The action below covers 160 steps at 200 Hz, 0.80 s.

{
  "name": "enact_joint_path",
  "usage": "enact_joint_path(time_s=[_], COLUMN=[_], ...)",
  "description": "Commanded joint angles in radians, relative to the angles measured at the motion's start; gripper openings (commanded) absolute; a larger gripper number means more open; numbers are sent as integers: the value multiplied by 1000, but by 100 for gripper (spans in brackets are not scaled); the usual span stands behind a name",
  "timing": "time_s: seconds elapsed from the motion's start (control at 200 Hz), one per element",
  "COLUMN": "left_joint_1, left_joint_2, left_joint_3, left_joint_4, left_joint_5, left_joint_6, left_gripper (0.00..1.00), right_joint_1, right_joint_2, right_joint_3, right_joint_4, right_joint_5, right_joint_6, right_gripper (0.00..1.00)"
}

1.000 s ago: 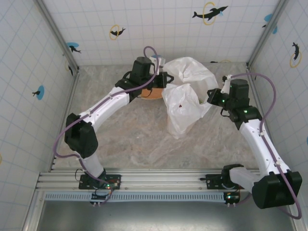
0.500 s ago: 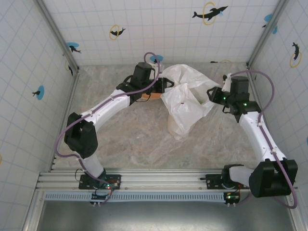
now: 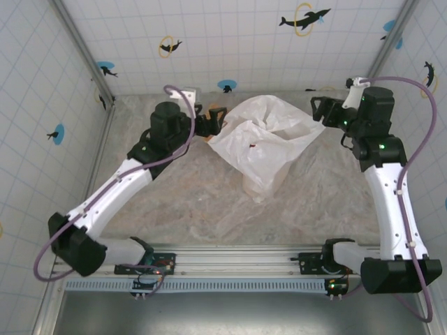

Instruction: Place the fruits into the plastic bag

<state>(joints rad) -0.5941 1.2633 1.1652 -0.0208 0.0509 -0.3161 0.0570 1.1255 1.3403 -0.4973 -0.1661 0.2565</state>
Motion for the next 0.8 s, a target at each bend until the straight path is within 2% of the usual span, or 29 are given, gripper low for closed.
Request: enact_joint_path(time_s=[0.0, 0.145, 0.245, 0.385, 0.405, 0.596, 0.671, 0.796], left_joint_1=[14, 41, 78, 159, 200, 302, 316, 332], left_joint_2=[-89, -218, -277, -317, -320, -309, -288, -243], left_joint_3=[-99, -235, -318, -447, -466, -683, -747, -836], left_joint_4=[45, 61, 58, 57, 62, 165, 216, 322], left_joint_5=[-191, -325, -394, -456, -464, -608, -661, -743], left_joint_6=[37, 38, 18, -32, -40, -81, -49, 83], left_gripper=[98, 98, 98, 98, 98, 98, 97, 98], right_joint_1=[-28, -64, -100, -143, -148, -152, -139, -92], right_joint_2=[-35, -79, -99, -111, -114, -146, -150, -119], right_joint_3=[11, -70, -150, -301, -335, -626, -739, -866], right_joint_4=[-42, -1, 46, 124, 146, 357, 441, 540], right_joint_5=[123, 250, 363, 504, 526, 575, 573, 674], right_joint_6=[-68, -112, -125, -93, -82, 7, 55, 54], right_gripper=[91, 100, 100, 100, 100, 100, 100, 100])
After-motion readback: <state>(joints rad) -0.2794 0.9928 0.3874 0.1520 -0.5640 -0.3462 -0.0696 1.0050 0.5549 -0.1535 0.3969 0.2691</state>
